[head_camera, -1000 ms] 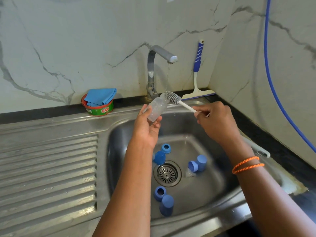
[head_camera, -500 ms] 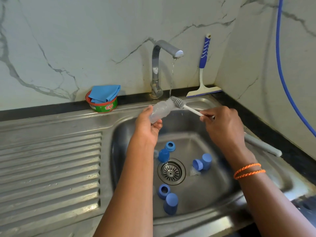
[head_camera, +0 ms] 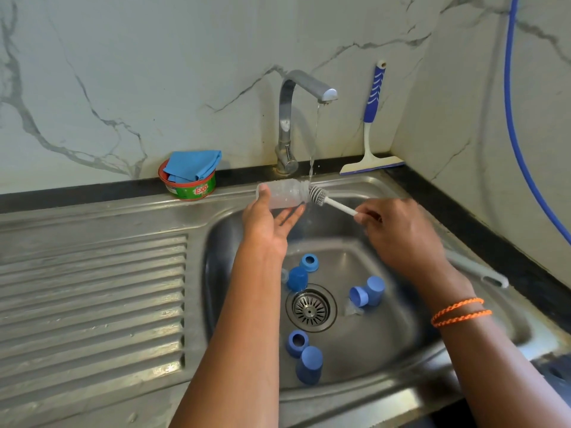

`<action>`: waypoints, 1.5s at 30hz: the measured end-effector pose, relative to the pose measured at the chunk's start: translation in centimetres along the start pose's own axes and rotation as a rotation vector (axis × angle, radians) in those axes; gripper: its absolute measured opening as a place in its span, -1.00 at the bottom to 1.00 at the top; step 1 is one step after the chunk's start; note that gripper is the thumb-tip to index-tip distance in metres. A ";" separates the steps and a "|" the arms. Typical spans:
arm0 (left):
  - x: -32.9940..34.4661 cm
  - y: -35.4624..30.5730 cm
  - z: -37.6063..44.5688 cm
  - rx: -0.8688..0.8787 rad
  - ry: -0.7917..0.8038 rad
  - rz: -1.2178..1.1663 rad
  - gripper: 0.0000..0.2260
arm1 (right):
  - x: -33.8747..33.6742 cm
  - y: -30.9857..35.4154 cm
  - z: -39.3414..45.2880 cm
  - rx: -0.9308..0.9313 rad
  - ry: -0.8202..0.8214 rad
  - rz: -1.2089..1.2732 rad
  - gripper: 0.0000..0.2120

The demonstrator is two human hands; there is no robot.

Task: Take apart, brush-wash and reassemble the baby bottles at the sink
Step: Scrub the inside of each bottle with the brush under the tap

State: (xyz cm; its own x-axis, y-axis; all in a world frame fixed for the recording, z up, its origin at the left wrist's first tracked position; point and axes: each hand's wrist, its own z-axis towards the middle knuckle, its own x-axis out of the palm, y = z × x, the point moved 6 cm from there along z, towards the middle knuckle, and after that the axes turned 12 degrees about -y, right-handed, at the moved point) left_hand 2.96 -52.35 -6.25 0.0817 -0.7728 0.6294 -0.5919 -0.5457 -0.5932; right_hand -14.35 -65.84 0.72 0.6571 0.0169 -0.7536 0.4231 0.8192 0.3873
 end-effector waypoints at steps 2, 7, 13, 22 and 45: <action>-0.1 0.0 0.1 -0.023 -0.005 -0.054 -0.62 | 1.4 -0.6 0.0 0.062 0.153 0.136 -0.79; -0.1 -0.1 0.3 -0.051 -0.009 -0.105 -0.62 | 2.4 -1.2 -1.3 0.325 0.416 0.603 -0.71; -0.3 -0.5 0.6 0.014 -0.069 0.004 -0.62 | 1.1 -0.6 -0.2 0.045 0.114 0.184 -0.94; -0.6 -0.3 0.5 0.120 -0.114 0.063 -0.62 | -0.6 3.1 -0.7 -0.217 -0.205 -0.133 -0.84; -1.2 -1.0 1.0 0.114 -0.135 -0.043 -0.45 | 0.6 3.3 -1.2 -0.181 -0.051 -0.095 -0.89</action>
State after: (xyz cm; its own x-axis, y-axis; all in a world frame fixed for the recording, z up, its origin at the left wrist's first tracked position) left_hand 4.28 -51.19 -6.98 0.2159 -0.7803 0.5870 -0.4915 -0.6063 -0.6252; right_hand -13.27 -62.41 0.90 0.6524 -0.0908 -0.7524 0.3688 0.9053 0.2106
